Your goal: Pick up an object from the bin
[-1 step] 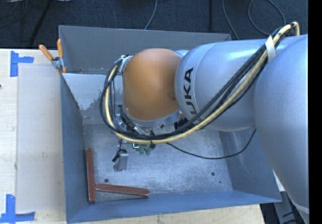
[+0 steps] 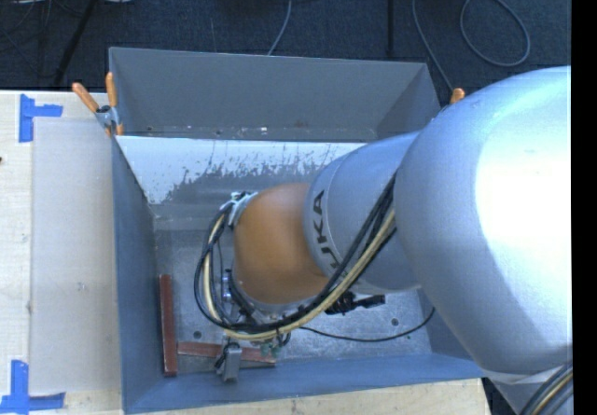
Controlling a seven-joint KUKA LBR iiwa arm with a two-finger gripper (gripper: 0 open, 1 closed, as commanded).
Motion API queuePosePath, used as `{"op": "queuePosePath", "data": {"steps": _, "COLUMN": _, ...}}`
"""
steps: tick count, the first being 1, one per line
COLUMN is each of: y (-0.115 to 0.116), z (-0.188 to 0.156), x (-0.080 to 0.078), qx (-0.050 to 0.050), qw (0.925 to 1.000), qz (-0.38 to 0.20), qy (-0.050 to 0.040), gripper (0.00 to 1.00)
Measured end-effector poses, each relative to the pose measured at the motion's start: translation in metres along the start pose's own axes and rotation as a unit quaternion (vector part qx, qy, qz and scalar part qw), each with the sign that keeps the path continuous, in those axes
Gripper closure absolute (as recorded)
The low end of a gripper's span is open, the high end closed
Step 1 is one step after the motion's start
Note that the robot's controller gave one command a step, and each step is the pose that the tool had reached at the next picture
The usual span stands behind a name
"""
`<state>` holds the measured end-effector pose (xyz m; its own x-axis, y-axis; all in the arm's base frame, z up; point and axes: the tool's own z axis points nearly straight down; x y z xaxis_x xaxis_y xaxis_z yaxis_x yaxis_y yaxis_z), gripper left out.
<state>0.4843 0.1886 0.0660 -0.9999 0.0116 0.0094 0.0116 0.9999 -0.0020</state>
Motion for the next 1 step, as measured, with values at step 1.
{"op": "queuePosePath", "data": {"steps": 1, "y": 0.0011, "z": -0.0057, "x": -0.0038, "qx": -0.002, "qw": 1.0, "qz": 0.002, "qy": -0.0047, "gripper": 1.0}}
